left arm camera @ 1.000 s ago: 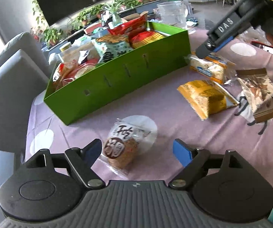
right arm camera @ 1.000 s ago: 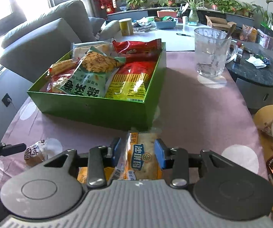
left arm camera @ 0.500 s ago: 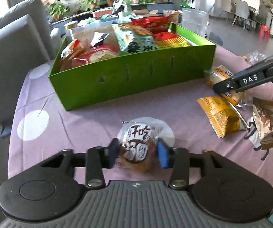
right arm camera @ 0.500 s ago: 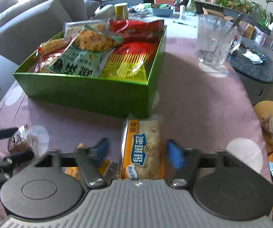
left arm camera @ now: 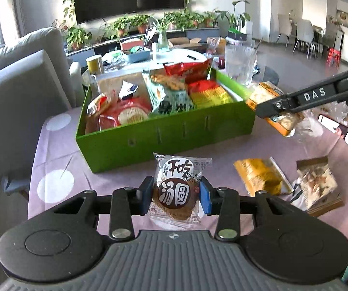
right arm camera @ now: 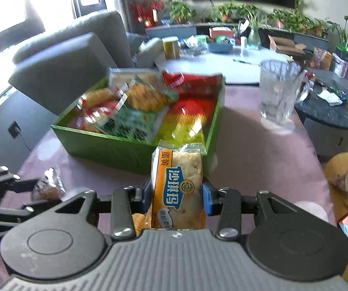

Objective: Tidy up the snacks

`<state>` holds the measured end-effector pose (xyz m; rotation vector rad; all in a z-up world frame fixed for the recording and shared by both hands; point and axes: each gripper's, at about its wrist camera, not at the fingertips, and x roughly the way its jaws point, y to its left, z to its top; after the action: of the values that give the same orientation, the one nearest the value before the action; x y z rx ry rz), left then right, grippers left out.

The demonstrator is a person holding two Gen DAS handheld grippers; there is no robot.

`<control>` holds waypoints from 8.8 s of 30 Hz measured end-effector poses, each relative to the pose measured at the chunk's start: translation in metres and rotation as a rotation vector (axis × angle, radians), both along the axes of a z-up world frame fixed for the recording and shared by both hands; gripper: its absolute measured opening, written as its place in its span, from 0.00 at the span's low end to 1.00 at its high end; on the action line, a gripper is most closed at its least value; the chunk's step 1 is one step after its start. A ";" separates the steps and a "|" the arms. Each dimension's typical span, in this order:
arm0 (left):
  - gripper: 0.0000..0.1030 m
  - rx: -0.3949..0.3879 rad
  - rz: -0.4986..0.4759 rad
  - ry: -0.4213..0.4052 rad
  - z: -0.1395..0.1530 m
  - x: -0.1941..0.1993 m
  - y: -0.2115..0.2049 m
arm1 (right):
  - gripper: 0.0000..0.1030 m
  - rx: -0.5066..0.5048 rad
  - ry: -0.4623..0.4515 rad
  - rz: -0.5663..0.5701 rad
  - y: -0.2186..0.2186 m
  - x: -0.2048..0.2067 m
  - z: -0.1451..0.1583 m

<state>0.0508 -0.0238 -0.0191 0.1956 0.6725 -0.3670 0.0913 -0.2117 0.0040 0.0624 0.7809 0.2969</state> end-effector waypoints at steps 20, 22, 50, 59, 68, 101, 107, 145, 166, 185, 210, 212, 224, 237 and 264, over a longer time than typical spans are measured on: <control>0.36 -0.008 0.029 -0.026 0.017 0.019 0.000 | 0.75 0.081 -0.079 -0.060 0.017 0.084 0.025; 0.36 -0.016 0.034 -0.021 0.018 0.022 0.000 | 0.75 0.064 -0.080 -0.069 0.016 0.089 0.022; 0.38 -0.133 0.015 0.035 0.012 0.149 -0.074 | 0.83 0.206 -0.083 -0.183 -0.038 0.074 0.014; 0.51 -0.130 0.071 0.064 0.000 0.153 -0.062 | 0.83 0.199 -0.062 -0.193 -0.049 0.063 0.006; 0.77 -0.100 0.068 -0.010 0.017 0.118 -0.058 | 0.83 0.185 -0.022 -0.175 -0.046 0.050 -0.002; 0.82 0.260 -0.458 0.011 -0.043 0.029 -0.125 | 0.83 0.157 0.032 -0.188 -0.053 0.017 -0.010; 0.70 0.161 -0.427 0.094 -0.044 0.046 -0.122 | 0.83 0.161 0.041 -0.210 -0.058 0.015 -0.013; 0.44 -0.039 -0.131 0.118 -0.031 0.029 -0.045 | 0.78 -0.057 0.160 -0.091 -0.013 -0.054 -0.053; 0.44 -0.111 -0.016 -0.038 0.027 0.026 -0.004 | 0.78 0.032 -0.069 -0.029 0.007 -0.008 0.013; 0.45 -0.129 0.034 -0.099 0.052 0.072 0.003 | 0.78 0.092 -0.105 -0.041 0.020 0.041 0.031; 0.45 -0.096 0.104 -0.065 0.042 0.148 0.007 | 0.78 0.163 -0.068 -0.074 0.029 0.126 0.026; 0.45 -0.085 0.115 -0.054 0.038 0.151 0.006 | 0.78 0.166 -0.060 -0.075 0.030 0.130 0.023; 0.71 -0.016 0.165 -0.059 0.033 0.153 -0.001 | 0.82 0.189 -0.049 -0.120 0.020 0.123 0.014; 0.81 0.068 0.195 -0.099 0.047 0.123 -0.011 | 0.82 0.197 -0.086 -0.114 0.009 0.084 0.028; 0.91 -0.052 0.285 -0.158 0.066 0.030 0.002 | 0.82 0.108 -0.168 -0.028 0.025 0.006 0.045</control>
<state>0.0812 -0.0218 0.0468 0.0767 0.5248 -0.0934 0.0968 -0.1863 0.0487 0.1478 0.5962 0.3135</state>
